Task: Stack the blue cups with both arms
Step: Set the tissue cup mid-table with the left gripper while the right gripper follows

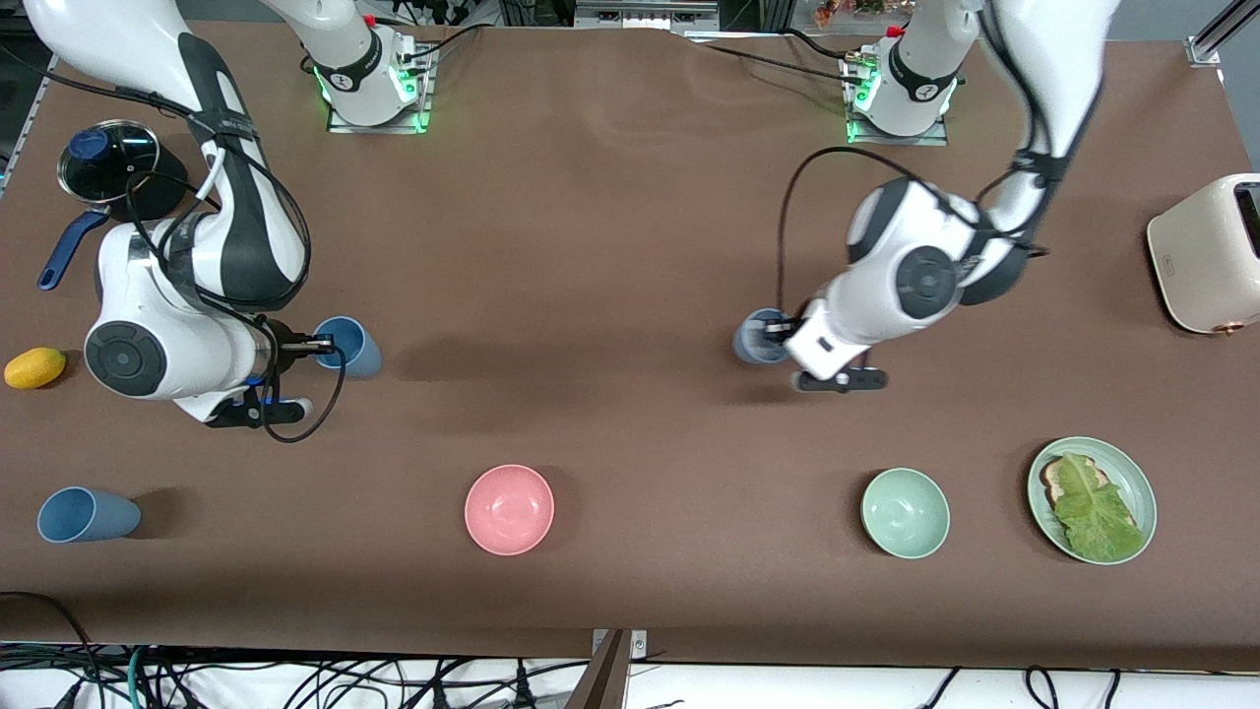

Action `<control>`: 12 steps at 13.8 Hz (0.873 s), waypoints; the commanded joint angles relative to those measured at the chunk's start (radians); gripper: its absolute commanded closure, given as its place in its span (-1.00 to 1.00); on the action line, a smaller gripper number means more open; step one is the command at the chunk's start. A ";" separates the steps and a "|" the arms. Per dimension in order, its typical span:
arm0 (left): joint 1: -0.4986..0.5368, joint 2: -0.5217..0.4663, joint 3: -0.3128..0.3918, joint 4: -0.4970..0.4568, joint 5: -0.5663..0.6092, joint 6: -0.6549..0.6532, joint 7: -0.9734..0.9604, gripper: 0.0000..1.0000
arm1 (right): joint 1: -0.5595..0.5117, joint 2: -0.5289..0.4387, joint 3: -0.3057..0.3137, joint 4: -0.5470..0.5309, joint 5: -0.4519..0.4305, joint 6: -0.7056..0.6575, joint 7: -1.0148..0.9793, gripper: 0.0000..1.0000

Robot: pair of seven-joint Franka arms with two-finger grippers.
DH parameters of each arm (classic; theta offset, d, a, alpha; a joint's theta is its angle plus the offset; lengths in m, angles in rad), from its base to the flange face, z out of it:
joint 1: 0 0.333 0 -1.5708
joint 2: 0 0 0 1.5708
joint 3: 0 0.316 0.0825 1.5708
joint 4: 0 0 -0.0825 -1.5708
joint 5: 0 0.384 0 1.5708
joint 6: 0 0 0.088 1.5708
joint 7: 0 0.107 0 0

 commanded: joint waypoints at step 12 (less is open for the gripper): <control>0.016 -0.151 0.018 0.102 -0.004 -0.310 -0.058 -1.00 | 0.393 0.094 0.019 0.321 0.287 -0.059 0.904 1.00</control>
